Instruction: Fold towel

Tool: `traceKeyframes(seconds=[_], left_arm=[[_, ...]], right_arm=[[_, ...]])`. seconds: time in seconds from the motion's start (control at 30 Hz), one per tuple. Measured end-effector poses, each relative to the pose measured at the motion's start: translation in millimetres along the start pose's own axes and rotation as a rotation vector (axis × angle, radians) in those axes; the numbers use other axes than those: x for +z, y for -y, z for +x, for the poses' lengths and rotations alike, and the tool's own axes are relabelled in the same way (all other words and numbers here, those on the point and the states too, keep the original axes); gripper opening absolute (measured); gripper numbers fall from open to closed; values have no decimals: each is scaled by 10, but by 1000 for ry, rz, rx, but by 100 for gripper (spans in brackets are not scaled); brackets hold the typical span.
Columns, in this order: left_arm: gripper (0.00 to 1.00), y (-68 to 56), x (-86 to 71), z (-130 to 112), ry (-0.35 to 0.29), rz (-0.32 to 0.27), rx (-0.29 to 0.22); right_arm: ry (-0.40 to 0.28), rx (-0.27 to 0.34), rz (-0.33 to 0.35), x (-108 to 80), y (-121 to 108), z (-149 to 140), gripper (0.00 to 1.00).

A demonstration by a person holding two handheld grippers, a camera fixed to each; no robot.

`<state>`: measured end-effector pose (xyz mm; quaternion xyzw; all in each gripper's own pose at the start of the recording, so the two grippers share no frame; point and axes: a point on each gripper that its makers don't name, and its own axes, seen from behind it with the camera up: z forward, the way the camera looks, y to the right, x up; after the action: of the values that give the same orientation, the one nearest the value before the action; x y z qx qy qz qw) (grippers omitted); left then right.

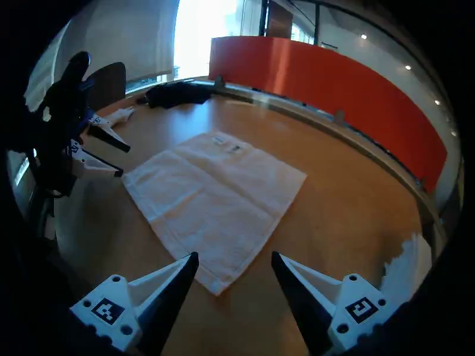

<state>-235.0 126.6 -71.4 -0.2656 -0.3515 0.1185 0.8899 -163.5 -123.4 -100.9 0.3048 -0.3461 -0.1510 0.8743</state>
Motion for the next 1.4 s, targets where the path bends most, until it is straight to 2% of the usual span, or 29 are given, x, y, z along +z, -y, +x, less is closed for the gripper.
traceKeyframes(seconds=[0.23,0.53,0.8,1.13,1.27,1.4], left_arm=[[99,-82,108,-133,43,-23,5],[99,-154,166,-222,72,-33,21],[98,-164,201,-289,95,-37,24],[99,-165,213,-294,93,-30,42],[99,-165,212,-295,94,-25,38],[97,-159,209,-296,97,-14,36]], right_arm=[[45,-10,23,84,55,-199,95],[86,-7,28,108,19,-359,95],[116,17,44,108,31,-473,89],[118,5,52,139,29,-505,88],[120,-1,60,159,48,-506,83],[124,5,77,170,83,-508,73]])
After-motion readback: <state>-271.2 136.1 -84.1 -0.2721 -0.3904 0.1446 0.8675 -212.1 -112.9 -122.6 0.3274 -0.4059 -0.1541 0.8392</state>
